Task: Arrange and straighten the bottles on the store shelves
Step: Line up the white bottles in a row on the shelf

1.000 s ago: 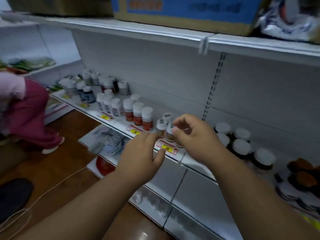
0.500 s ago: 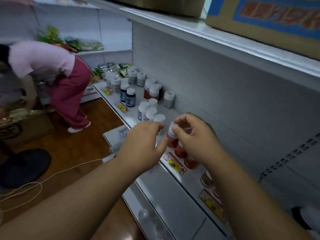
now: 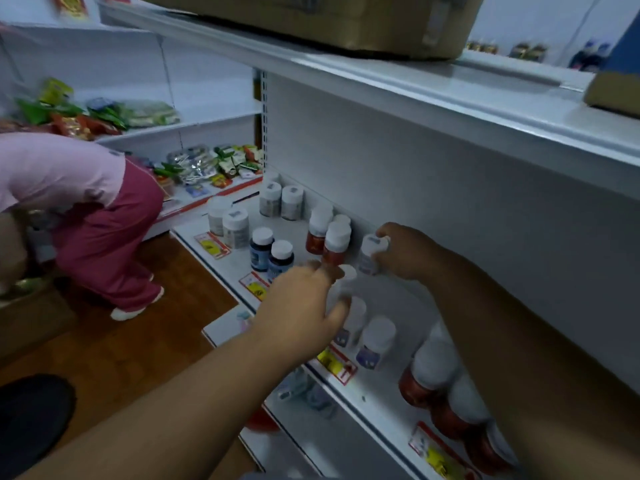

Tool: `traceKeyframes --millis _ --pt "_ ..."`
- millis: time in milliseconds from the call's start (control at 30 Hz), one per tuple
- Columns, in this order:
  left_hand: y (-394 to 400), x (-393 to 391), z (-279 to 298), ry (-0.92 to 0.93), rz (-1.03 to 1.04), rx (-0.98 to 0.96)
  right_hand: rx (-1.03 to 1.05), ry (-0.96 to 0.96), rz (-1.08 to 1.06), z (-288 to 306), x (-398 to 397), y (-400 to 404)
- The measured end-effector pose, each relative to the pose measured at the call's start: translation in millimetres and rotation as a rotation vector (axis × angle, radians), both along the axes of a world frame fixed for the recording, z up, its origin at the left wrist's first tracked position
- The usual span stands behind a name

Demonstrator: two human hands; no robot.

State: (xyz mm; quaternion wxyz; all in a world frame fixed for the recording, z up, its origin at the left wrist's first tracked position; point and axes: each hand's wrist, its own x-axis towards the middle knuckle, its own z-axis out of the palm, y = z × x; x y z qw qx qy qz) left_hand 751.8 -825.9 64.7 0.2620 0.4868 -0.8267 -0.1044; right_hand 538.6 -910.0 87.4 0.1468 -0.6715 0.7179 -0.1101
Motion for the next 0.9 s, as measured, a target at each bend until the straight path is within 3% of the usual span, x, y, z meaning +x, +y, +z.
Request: traceKeyframes --millis 167,300,500,600,700,767,833,900 --pt "-67.8 12.8 -1.5 0.024 -0.198 -0.081 0.09 0.079 -0.174 -19.1 20.2 -36.0" --pt "-95.6 21.8 -2.4 0.009 -0.331 -0.077 -0.074 -0.103 -0.443 -37.9 29.4 -44.0" --pt "-124.3 37.7 -5.3 -0.09 -0.419 -0.004 -0.15 -0.129 -0.647 -41.5 32.2 -49.8" --pt "-131.9 36.7 -7.1 -0.016 -0.442 0.003 -0.345 -0.504 -0.796 -27.1 31.6 -29.1" --pt "-127.4 25.9 -4.3 0.154 -0.465 0.056 -0.545 -1.336 -0.82 -1.0 43.5 11.7" --pt "-114.5 14.2 3.6 0.306 -0.482 0.225 -0.565 -1.789 -0.714 13.6 52.4 41.2" --pt "-98.3 2.0 10.3 0.475 -0.501 0.406 -0.565 -1.965 -0.626 24.3 60.8 67.2" --pt "-82.7 -8.4 12.3 0.566 -0.545 0.491 -0.587 -1.954 -0.634 32.7 65.4 88.2"
